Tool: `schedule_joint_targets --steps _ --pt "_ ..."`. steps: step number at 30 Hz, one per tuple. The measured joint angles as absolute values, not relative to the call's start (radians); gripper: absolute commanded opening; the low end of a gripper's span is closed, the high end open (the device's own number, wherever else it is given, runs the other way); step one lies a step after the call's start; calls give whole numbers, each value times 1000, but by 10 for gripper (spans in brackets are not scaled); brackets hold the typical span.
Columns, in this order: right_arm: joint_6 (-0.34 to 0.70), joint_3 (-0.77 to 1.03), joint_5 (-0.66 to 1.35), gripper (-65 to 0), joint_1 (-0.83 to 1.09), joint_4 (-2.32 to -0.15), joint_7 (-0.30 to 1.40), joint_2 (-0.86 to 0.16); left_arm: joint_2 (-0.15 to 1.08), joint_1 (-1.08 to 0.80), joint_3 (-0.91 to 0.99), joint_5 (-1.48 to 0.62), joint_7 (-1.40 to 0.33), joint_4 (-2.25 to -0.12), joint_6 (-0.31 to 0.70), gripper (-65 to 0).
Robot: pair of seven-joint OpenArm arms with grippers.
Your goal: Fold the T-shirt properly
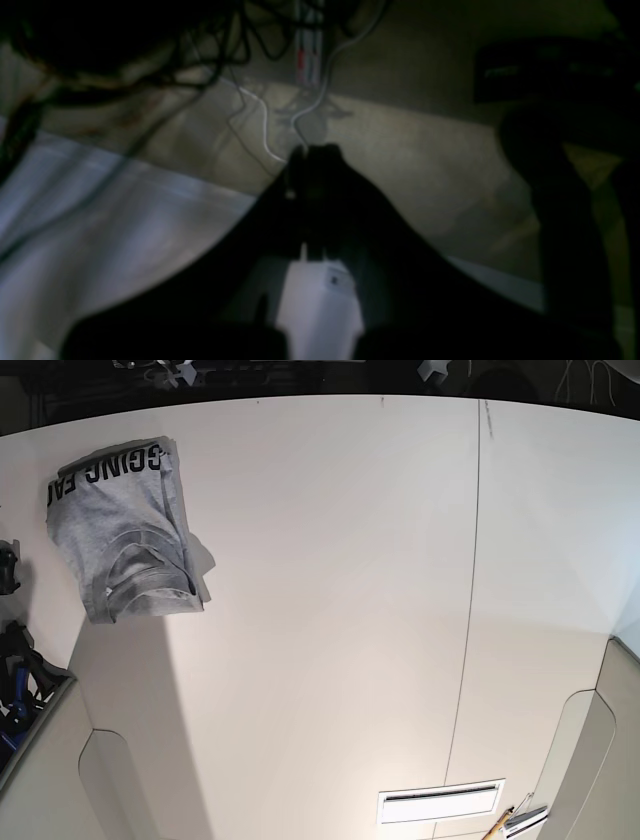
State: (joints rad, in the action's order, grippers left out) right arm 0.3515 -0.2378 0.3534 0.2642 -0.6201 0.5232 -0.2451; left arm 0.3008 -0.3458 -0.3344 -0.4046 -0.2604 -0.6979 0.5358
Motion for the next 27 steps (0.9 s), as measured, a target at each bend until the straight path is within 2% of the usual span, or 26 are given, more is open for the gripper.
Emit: schedule_joint_targets --steps 5,7,12,21,23,27 --pt "312 -241 352 -650 235 -602 423 -166 250 -276 -334 -397 -245 -648 504 -650" --pt "256 -241 351 -650 235 -602 359 -141 238 -266 -334 -398 -245 -648 504 -650" --pt "141 -241 350 -650 235 -602 326 -93 247 -263 -334 -395 -245 -646 501 -650" --pt "133 -241 351 -650 224 -643 326 -67 245 -263 -334 -396 -235 -646 493 -650" --pt "131 -241 350 -650 223 -664 326 -67 242 -263 -334 -398 -234 -646 435 -650" --pt "130 -241 350 -650 223 -688 326 -67 239 -263 -334 -400 -234 -645 246 -650"
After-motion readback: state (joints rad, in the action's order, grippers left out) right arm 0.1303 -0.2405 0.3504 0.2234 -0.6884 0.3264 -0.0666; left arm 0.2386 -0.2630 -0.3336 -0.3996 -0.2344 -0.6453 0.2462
